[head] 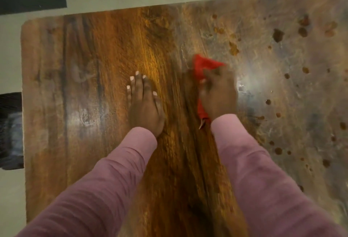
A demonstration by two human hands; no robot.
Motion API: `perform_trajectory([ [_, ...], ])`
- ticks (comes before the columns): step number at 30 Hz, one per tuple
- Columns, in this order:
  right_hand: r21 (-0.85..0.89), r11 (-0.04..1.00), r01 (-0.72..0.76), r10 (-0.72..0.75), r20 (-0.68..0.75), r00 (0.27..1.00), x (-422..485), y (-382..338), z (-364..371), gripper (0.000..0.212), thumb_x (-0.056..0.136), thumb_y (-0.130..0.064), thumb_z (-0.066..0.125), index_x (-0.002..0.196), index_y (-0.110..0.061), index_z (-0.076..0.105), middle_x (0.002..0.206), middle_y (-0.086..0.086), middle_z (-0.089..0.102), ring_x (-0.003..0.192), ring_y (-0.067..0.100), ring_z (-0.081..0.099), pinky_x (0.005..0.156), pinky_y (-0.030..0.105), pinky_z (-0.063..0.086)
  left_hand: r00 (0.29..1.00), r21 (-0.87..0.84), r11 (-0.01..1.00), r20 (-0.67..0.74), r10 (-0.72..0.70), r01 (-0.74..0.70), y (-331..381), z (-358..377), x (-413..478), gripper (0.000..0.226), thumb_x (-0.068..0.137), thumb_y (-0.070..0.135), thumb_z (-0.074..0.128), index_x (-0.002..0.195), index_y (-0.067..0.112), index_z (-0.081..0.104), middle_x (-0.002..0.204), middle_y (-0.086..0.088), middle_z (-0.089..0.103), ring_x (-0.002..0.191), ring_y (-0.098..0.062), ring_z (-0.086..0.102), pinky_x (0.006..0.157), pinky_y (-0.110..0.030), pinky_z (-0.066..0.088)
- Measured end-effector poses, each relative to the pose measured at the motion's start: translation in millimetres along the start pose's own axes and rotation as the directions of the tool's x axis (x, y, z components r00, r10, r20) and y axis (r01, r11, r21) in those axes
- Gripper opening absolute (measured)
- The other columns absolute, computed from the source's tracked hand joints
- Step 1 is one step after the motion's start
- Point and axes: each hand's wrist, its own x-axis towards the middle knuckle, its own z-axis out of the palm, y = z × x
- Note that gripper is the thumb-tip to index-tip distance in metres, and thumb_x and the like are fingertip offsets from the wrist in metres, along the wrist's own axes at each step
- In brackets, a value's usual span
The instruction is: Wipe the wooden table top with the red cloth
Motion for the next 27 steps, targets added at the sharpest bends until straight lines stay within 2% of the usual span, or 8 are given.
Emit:
perform_trajectory([
  [2,-0.018,0.965,-0.262,0.26,-0.082,0.962,20.6,10.2,-7.6,0.031,0.088,-0.015,0.053,0.116,-0.019,0.067,0.126,0.009,0.051,0.119,0.03,0.043,0.099,0.042,0.042,0.999,0.04,0.999,-0.008,0.037,-0.036,-1.5,-0.4,21.2,0.055,0.099,0.025,0.018,0.149,0.003,0.017,0.16,-0.011,0.006,0.147,-0.023,-0.002,0.118,-0.03,-0.007],
  [5,0.043,0.941,-0.337,0.339,-0.072,0.938,14.4,-9.7,-6.9,0.03,0.089,-0.014,0.053,0.115,-0.016,0.066,0.124,0.009,0.052,0.118,0.03,0.045,0.097,0.043,0.043,0.999,0.083,0.996,-0.031,0.033,-0.031,-2.0,2.0,56.0,0.051,0.102,0.021,0.022,0.149,0.002,0.018,0.16,-0.012,0.006,0.147,-0.024,-0.001,0.118,-0.033,-0.005],
  [10,0.124,0.978,0.169,-0.175,0.037,0.984,-26.9,-49.6,16.3,0.04,0.08,-0.021,0.041,0.104,-0.016,0.072,0.096,0.005,0.061,0.097,0.03,0.049,0.077,0.038,0.046,0.999,0.152,0.988,-0.034,0.017,-0.011,1.4,5.1,79.0,0.051,0.101,0.02,0.023,0.149,0.002,0.019,0.159,-0.013,0.008,0.147,-0.025,0.0,0.119,-0.035,-0.003],
  [12,0.095,0.968,0.234,-0.238,0.033,0.971,-4.7,-45.1,21.2,0.039,0.079,-0.019,0.044,0.105,-0.017,0.072,0.096,0.006,0.061,0.095,0.031,0.05,0.076,0.04,0.047,0.999,0.165,0.986,-0.035,0.02,-0.014,2.0,6.1,77.8,0.052,0.1,0.02,0.023,0.149,0.002,0.018,0.16,-0.013,0.007,0.147,-0.025,0.0,0.119,-0.036,-0.003],
  [18,-0.013,0.961,-0.277,0.274,-0.121,0.954,64.6,1.3,2.0,0.028,0.086,-0.014,0.053,0.108,-0.021,0.07,0.122,0.008,0.053,0.119,0.029,0.043,0.097,0.042,0.044,0.999,0.176,0.984,-0.027,0.018,-0.013,2.1,5.1,74.0,0.053,0.101,0.022,0.021,0.15,0.002,0.014,0.16,-0.012,0.003,0.147,-0.024,-0.004,0.119,-0.035,-0.005],
  [20,0.008,0.947,-0.32,0.319,-0.121,0.94,63.3,-7.3,3.7,0.026,0.086,-0.013,0.053,0.104,-0.021,0.07,0.122,0.008,0.052,0.118,0.029,0.043,0.096,0.041,0.044,0.999,0.177,0.984,-0.036,0.016,-0.009,3.8,6.3,74.3,0.053,0.101,0.021,0.022,0.15,0.002,0.014,0.16,-0.012,0.004,0.147,-0.024,-0.003,0.119,-0.034,-0.006],
  [25,0.115,0.982,0.152,-0.156,0.027,0.987,28.1,-68.3,31.5,0.041,0.079,-0.024,0.038,0.099,-0.016,0.073,0.099,0.008,0.063,0.094,0.032,0.051,0.076,0.038,0.048,1.0,0.189,0.982,-0.008,-0.016,0.017,4.1,7.1,76.8,0.053,0.101,0.019,0.022,0.15,0.001,0.011,0.16,-0.013,0.001,0.147,-0.023,-0.005,0.118,-0.033,-0.008],
  [27,0.09,0.97,0.224,-0.226,0.011,0.974,42.6,-61.0,30.5,0.04,0.08,-0.023,0.039,0.1,-0.016,0.073,0.099,0.007,0.063,0.095,0.031,0.053,0.076,0.039,0.049,1.0,0.19,0.982,-0.031,0.006,0.0,3.9,7.8,76.0,0.052,0.101,0.019,0.022,0.149,0.0,0.014,0.16,-0.014,0.003,0.147,-0.025,-0.003,0.119,-0.035,-0.006],
])
